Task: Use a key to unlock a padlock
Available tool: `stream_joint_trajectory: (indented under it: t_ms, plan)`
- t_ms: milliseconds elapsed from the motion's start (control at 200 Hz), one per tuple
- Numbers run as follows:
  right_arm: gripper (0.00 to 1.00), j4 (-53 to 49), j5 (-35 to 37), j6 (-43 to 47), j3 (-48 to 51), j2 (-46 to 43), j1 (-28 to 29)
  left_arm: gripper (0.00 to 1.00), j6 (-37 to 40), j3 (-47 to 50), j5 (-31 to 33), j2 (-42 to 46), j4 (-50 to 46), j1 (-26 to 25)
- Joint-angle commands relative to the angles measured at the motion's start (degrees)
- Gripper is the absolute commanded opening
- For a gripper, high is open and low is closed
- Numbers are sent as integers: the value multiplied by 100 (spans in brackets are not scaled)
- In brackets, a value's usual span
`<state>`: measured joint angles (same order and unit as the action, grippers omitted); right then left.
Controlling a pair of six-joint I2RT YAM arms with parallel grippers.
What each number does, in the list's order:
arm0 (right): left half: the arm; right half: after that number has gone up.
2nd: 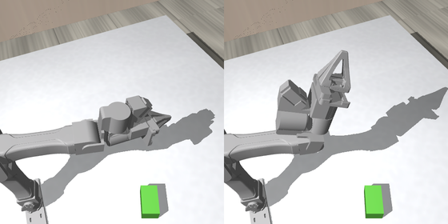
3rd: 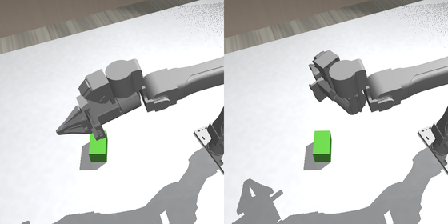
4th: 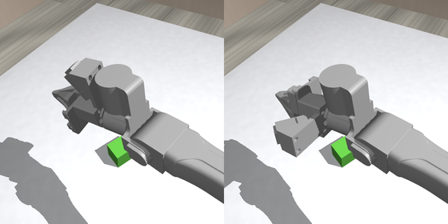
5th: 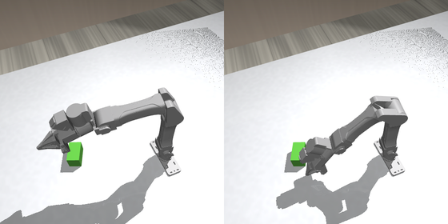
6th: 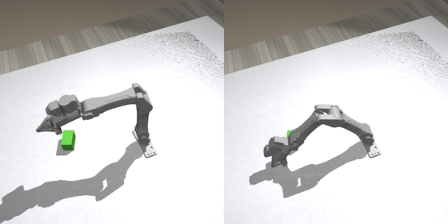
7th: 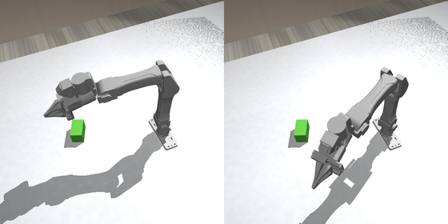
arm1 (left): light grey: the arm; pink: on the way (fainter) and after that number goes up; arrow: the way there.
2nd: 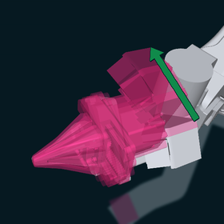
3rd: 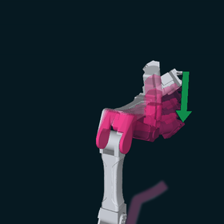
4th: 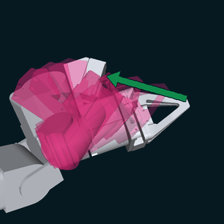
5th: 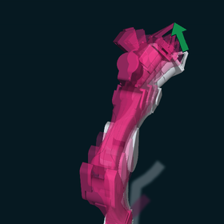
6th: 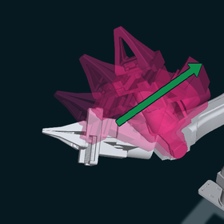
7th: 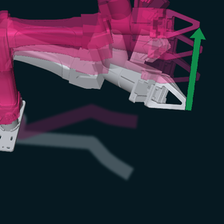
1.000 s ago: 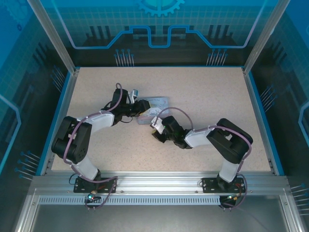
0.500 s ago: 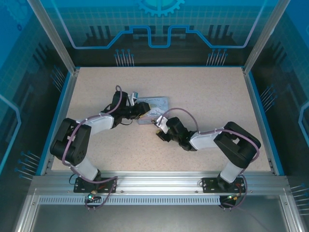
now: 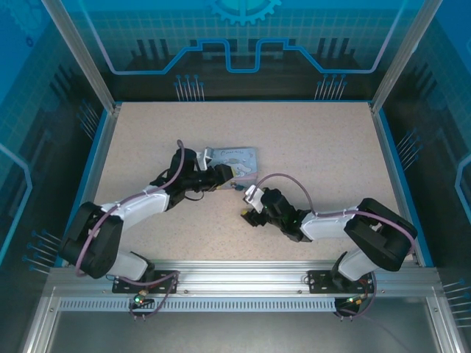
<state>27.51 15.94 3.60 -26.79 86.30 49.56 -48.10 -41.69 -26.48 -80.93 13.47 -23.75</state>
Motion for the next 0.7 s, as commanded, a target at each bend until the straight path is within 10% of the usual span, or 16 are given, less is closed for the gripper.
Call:
stream_joint_trajectory:
  t_ms: [0,695]
  plan:
    - [82,151,178,-128,63,-105,59,56,486,-566,274,104,-677,131]
    - [100,-182,547,-84,95,-427,89,58,1850,-2356,702,-2286,-1779,320]
